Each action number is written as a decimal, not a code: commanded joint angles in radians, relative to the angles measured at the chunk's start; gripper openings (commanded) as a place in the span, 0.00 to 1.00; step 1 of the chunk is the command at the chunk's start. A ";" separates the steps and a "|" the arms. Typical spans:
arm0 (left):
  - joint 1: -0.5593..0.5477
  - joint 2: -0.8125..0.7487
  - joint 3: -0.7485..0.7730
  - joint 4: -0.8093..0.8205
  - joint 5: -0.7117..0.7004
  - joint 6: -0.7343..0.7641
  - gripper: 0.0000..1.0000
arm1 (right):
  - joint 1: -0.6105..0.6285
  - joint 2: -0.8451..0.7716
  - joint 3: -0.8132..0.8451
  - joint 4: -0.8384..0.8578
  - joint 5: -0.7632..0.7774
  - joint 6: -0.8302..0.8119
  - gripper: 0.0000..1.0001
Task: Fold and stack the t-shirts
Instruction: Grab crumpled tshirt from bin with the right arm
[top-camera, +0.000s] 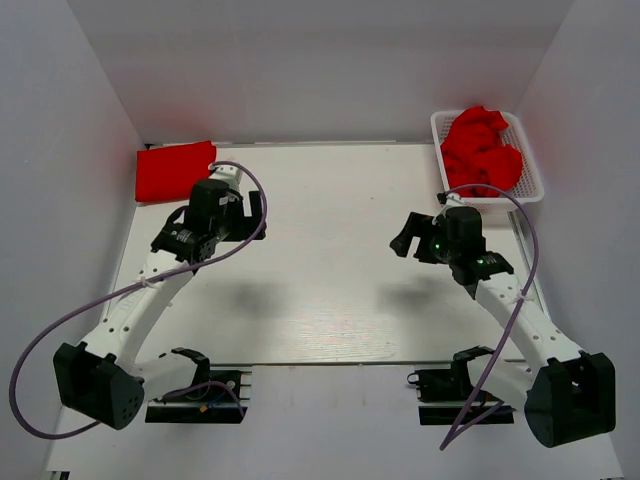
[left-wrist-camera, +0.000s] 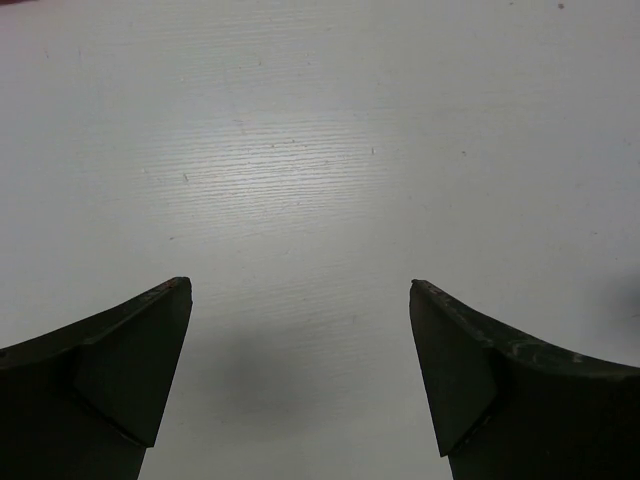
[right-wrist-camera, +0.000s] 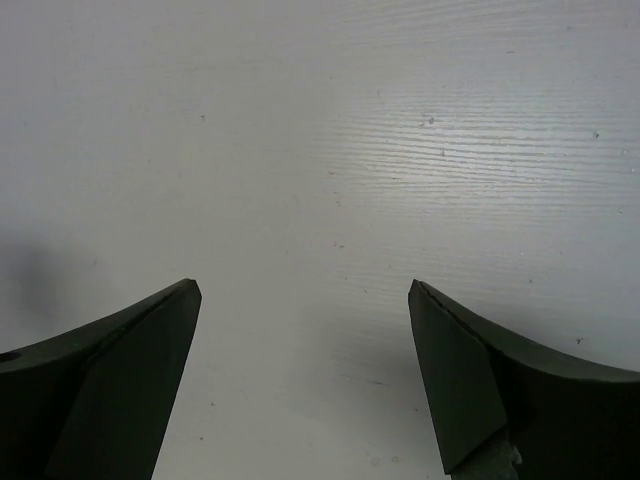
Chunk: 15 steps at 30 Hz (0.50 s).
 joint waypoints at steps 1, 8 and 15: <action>0.004 -0.044 0.000 0.029 -0.019 0.012 1.00 | -0.003 -0.033 -0.023 0.074 -0.030 -0.021 0.90; 0.004 0.017 0.011 0.002 0.011 0.030 1.00 | -0.007 -0.008 -0.034 0.144 0.030 -0.019 0.90; 0.004 0.047 0.011 0.001 0.018 0.039 1.00 | -0.027 0.200 0.179 0.099 0.312 0.024 0.90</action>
